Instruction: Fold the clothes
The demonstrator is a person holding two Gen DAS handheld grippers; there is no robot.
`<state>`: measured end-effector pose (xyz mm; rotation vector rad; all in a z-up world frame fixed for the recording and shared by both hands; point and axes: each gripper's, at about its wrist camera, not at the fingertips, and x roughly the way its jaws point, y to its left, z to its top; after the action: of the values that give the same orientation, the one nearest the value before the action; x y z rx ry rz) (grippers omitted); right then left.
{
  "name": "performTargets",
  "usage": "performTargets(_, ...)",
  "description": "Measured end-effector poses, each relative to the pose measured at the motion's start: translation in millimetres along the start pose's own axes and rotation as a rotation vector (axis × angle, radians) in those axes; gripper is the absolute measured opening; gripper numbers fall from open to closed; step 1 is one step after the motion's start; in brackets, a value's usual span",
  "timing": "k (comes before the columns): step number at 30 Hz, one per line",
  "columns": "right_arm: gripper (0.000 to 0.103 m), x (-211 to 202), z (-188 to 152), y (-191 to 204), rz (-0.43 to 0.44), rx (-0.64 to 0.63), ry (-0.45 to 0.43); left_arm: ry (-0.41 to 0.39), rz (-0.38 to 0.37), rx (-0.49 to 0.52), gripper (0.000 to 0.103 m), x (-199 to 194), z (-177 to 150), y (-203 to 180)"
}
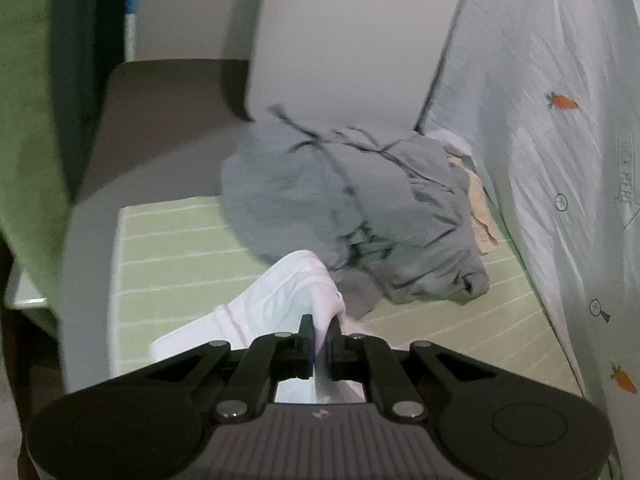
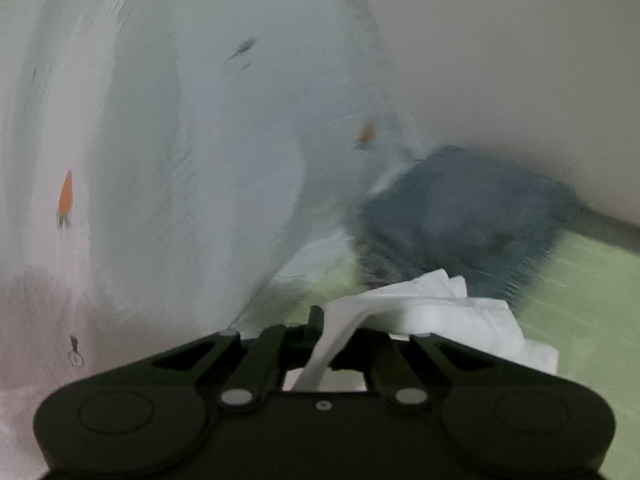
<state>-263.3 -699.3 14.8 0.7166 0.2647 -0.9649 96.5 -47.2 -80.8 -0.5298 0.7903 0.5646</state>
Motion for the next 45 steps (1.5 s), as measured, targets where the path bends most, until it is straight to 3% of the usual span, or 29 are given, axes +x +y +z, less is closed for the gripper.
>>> performTargets(2,0.002,52,5,33,0.052,-0.078,0.053,-0.001,0.001,0.011,0.008,25,4,-21)
performTargets(4,0.006,107,2,63,0.064,-0.202,0.136,0.012,0.027,0.064,0.025,53,6,-44)
performTargets(5,0.016,135,-1,79,0.051,-0.27,0.189,0.023,0.051,0.087,0.032,65,7,-55)
performTargets(6,0.031,148,-6,86,0.028,-0.309,0.208,0.033,0.071,0.101,0.046,71,7,-63)
performTargets(7,0.038,158,-11,92,0.002,-0.339,0.218,0.031,0.067,0.113,0.061,73,7,-67)
performTargets(8,0.05,157,-17,92,-0.01,-0.348,0.207,0.019,0.048,0.125,0.069,71,7,-70)
performTargets(9,0.06,149,-23,86,-0.013,-0.338,0.194,0.001,0.036,0.142,0.085,68,5,-72)
performTargets(10,0.064,141,-29,79,-0.016,-0.323,0.182,-0.021,0.032,0.165,0.092,63,2,-72)
performTargets(11,0.07,131,-37,67,-0.039,-0.309,0.181,-0.034,0.035,0.189,0.092,59,-2,-73)
performTargets(13,0.071,110,-54,39,-0.11,-0.28,0.19,-0.022,0.051,0.229,0.092,55,-10,-72)
performTargets(17,0.071,68,-90,-38,-0.265,-0.11,0.253,0.08,0.029,0.242,0.092,48,-32,-63)
performTargets(19,0.069,48,-107,-71,-0.273,0.009,0.289,0.121,0.012,0.265,0.092,42,-47,-64)
performTargets(22,0.069,28,-129,-100,-0.286,0.087,0.296,0.158,-0.029,0.331,0.092,27,-71,-75)
performTargets(26,0.062,33,-141,-101,-0.211,0.116,0.291,0.207,-0.122,0.403,0.092,6,-101,-91)
performTargets(29,0.047,43,-145,-87,-0.135,0.034,0.311,0.236,-0.176,0.461,0.092,-13,-124,-99)
performTargets(31,0.03,44,-150,-73,-0.14,-0.101,0.316,0.239,-0.202,0.509,0.092,-27,-139,-101)
performTargets(32,0.006,44,-152,-66,-0.146,-0.171,0.318,0.242,-0.217,0.54,0.092,-34,-146,-101)
performTargets(33,0.002,41,-154,-66,-0.145,-0.215,0.314,0.244,-0.228,0.57,0.092,-39,-153,-101)
performTargets(34,0.002,37,-155,-68,-0.143,-0.251,0.308,0.247,-0.235,0.598,0.092,-43,-160,-98)
performTargets(37,0.002,25,-150,-93,-0.128,-0.177,0.303,0.256,-0.241,0.638,0.092,-54,-172,-83)
performTargets(40,0.004,23,-149,-99,-0.144,-0.175,0.311,0.26,-0.217,0.602,0.092,-58,-171,-63)
performTargets(43,0.014,11,-150,-96,-0.154,-0.164,0.313,0.262,-0.194,0.555,0.092,-60,-169,-40)
performTargets(44,0.03,5,-150,-96,-0.133,-0.127,0.313,0.259,-0.187,0.549,0.092,-62,-168,-33)
performTargets(45,0.054,0,-149,-100,-0.09,-0.07,0.307,0.255,-0.181,0.544,0.092,-64,-167,-26)
